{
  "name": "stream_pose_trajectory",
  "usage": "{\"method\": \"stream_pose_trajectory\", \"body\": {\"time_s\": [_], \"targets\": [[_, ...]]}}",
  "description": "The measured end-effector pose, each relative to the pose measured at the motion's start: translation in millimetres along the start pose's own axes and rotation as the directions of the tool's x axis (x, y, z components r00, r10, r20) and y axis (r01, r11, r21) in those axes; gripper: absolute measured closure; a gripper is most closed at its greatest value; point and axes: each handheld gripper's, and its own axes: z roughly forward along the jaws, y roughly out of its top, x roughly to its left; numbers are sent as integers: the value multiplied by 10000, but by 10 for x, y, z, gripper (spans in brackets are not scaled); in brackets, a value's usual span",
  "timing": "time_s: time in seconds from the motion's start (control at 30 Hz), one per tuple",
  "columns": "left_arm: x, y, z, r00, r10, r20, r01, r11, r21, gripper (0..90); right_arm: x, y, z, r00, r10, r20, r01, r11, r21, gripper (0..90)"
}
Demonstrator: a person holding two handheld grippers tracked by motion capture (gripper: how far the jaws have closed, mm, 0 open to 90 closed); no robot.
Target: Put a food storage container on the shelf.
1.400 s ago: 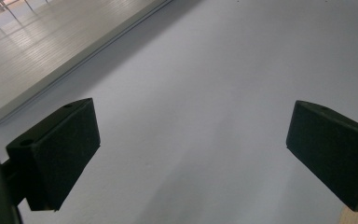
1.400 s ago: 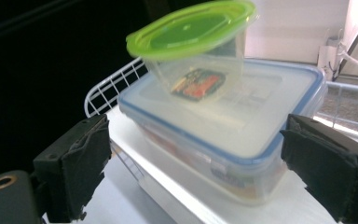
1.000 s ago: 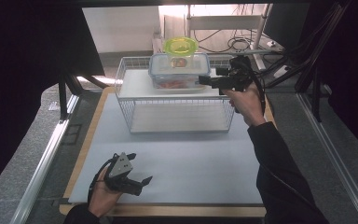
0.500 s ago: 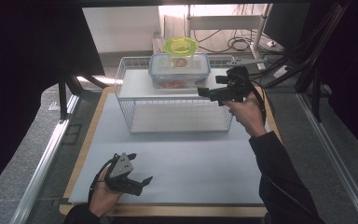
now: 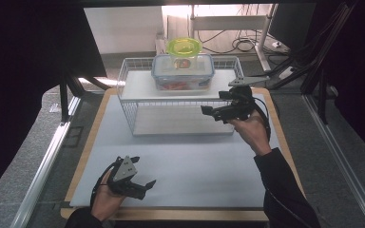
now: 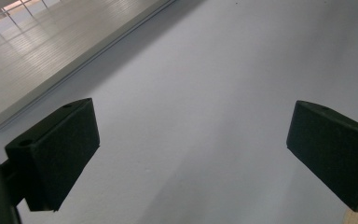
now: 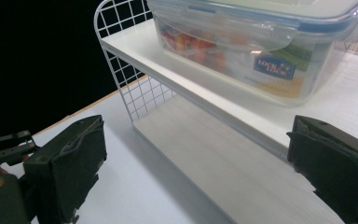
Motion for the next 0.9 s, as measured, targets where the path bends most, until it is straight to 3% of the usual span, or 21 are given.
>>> {"method": "stream_pose_trajectory", "body": {"time_s": [0.63,0.9], "targets": [[-12,-1,7,10000,-12,19,12,10000,-8,21,135,-397,-66,9989,-385,267,383,9992,64,0],[-12,-2,8,10000,15,47,-15,10000,15,22,159,-555,-73,9961,-752,454,745,9971,163,0]]}}
